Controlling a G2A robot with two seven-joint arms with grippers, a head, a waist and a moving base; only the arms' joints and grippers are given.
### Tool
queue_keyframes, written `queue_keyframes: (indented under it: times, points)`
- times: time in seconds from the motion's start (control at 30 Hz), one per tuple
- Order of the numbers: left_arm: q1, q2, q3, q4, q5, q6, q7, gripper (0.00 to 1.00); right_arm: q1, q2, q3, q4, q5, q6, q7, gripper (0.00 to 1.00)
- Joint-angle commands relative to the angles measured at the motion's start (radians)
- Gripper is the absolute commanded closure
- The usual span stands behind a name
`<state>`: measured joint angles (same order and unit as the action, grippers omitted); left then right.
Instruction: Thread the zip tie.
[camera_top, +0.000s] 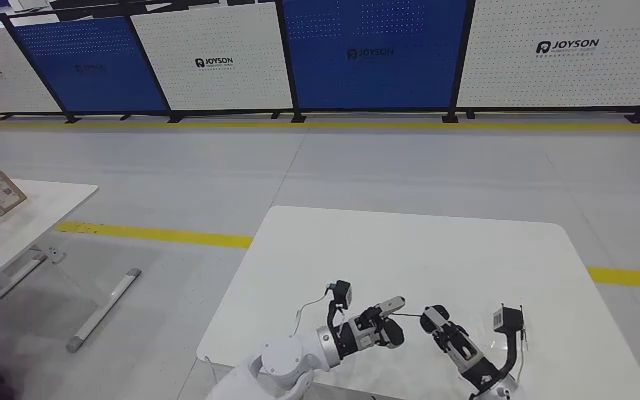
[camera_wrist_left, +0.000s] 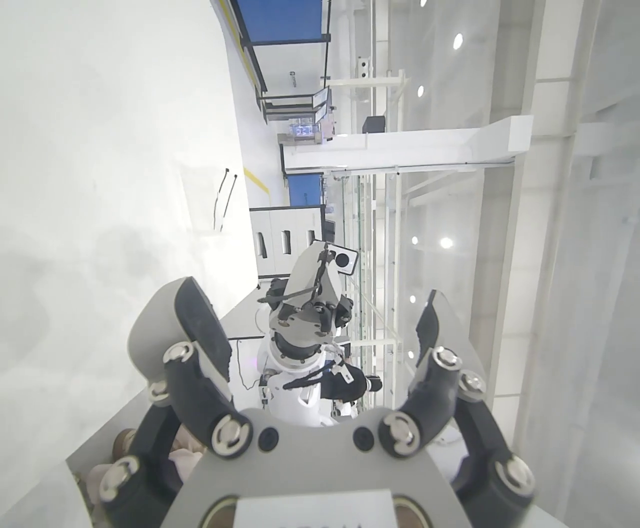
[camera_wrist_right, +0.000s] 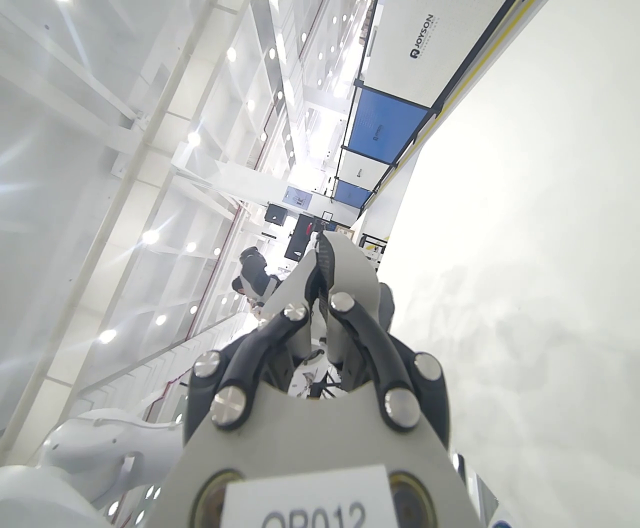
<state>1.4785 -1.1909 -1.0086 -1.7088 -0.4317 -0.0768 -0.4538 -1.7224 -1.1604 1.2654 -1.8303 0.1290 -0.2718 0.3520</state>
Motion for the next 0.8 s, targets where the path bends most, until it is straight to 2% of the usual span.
queue_keyframes:
  times: [0.0,0.3,0.47,0.77]
  points:
    - [0.000,0.000,0.000,0.001,-0.001,0.000,0.000,0.00,0.000,0.000,0.001,0.000,0.001,0.000,0.001,1.00]
    - [0.000,0.000,0.000,0.001,-0.001,0.000,0.000,0.00,0.000,0.000,0.001,0.000,0.001,0.000,0.001,1.00]
    - [-0.012,-0.008,0.022,0.015,0.049,-0.041,0.096,0.00,0.000,0.000,0.001,0.000,0.001,0.000,0.001,1.00]
    - [-0.014,-0.009,0.027,0.019,0.051,-0.044,0.099,0.00,0.000,0.000,0.001,0.000,0.001,0.000,0.001,1.00]
